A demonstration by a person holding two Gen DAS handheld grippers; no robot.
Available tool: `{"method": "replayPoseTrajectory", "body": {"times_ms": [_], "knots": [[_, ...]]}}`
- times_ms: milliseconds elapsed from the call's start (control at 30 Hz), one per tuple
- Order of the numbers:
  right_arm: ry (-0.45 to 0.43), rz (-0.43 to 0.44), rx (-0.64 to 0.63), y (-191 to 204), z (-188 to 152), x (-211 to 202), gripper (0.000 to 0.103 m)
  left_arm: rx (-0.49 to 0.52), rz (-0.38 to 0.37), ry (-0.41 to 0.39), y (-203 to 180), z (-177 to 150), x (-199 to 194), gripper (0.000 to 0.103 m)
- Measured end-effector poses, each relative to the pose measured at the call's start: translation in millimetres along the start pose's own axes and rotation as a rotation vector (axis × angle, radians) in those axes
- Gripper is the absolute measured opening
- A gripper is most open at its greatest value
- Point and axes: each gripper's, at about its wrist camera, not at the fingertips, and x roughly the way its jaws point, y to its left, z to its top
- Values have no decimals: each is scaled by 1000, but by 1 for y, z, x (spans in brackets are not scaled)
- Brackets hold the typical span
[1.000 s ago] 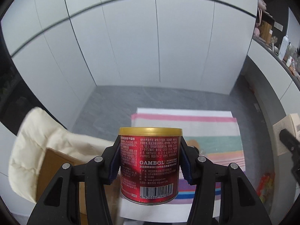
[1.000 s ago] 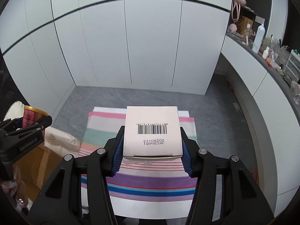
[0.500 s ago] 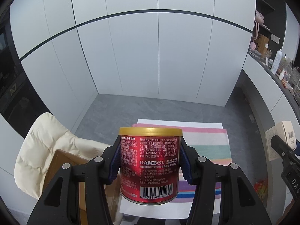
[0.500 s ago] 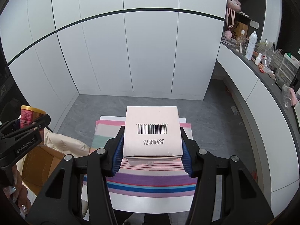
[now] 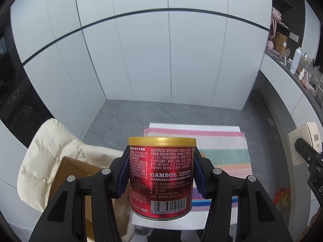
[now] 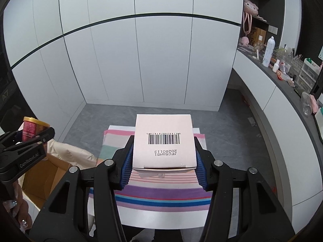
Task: Organize objects
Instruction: 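Lift the red can with the left tool while the right tool lifts the white box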
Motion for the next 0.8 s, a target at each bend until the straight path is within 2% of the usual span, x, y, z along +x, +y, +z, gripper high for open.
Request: {"method": "replayPoseTrajectory", "body": {"times_ms": [467,700,800], "knots": [[8,4,9,-1,-57,-24,54,18,-68,1,-3,-51,-31,54],[21,59,7,-4,-97,-40,54,64,-102,-26,-11,-81,-59,54],[33,99,18,-7,-113,-48,54,90,-70,-43,-14,-97,-65,54]]}}
